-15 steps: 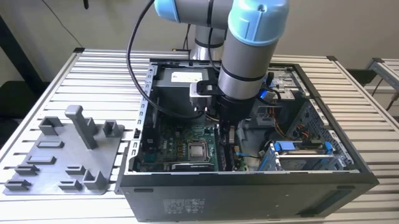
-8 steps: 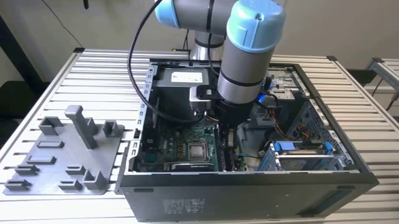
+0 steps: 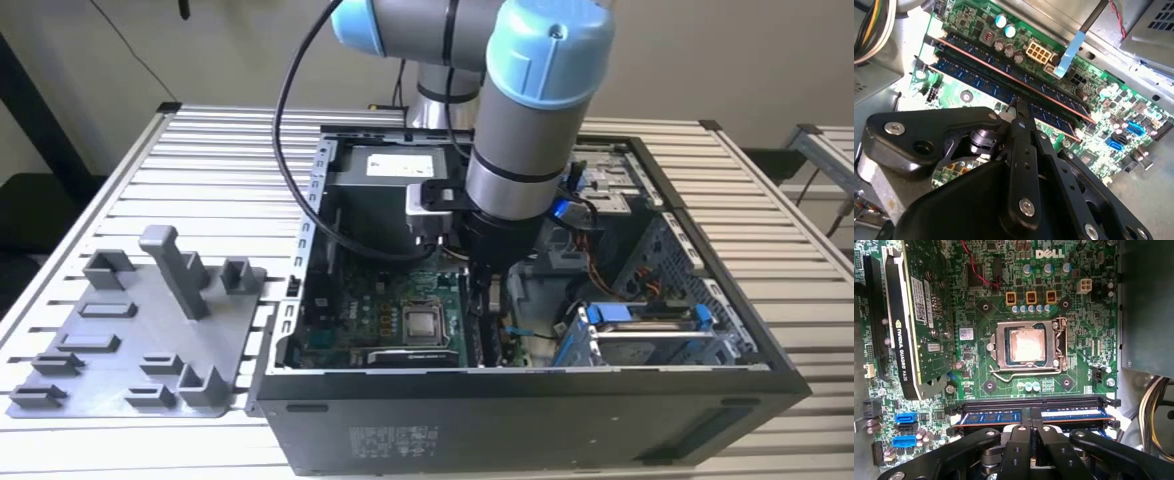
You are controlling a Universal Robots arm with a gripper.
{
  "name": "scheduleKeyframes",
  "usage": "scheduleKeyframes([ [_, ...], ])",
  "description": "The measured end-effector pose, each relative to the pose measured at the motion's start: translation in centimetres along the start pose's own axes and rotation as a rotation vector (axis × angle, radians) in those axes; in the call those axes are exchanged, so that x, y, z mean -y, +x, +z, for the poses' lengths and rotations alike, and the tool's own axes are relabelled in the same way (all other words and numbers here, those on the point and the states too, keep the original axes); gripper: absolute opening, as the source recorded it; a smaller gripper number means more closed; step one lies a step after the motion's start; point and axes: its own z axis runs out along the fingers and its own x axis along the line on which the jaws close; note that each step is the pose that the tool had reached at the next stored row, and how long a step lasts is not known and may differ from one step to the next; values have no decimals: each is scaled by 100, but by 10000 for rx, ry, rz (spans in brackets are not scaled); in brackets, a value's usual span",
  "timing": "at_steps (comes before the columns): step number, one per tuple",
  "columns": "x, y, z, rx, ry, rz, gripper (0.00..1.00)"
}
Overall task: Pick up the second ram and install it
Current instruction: 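Press down the second ram until it locks into place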
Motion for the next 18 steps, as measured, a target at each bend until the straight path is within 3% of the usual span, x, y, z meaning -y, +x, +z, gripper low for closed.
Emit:
scheduleKeyframes([
  [4, -2, 0, -147, -19, -3, 0, 11],
  [8, -2, -2, -246, -19, -3, 0, 11],
  [18, -2, -2, -255, -15, 67, -2, 11],
])
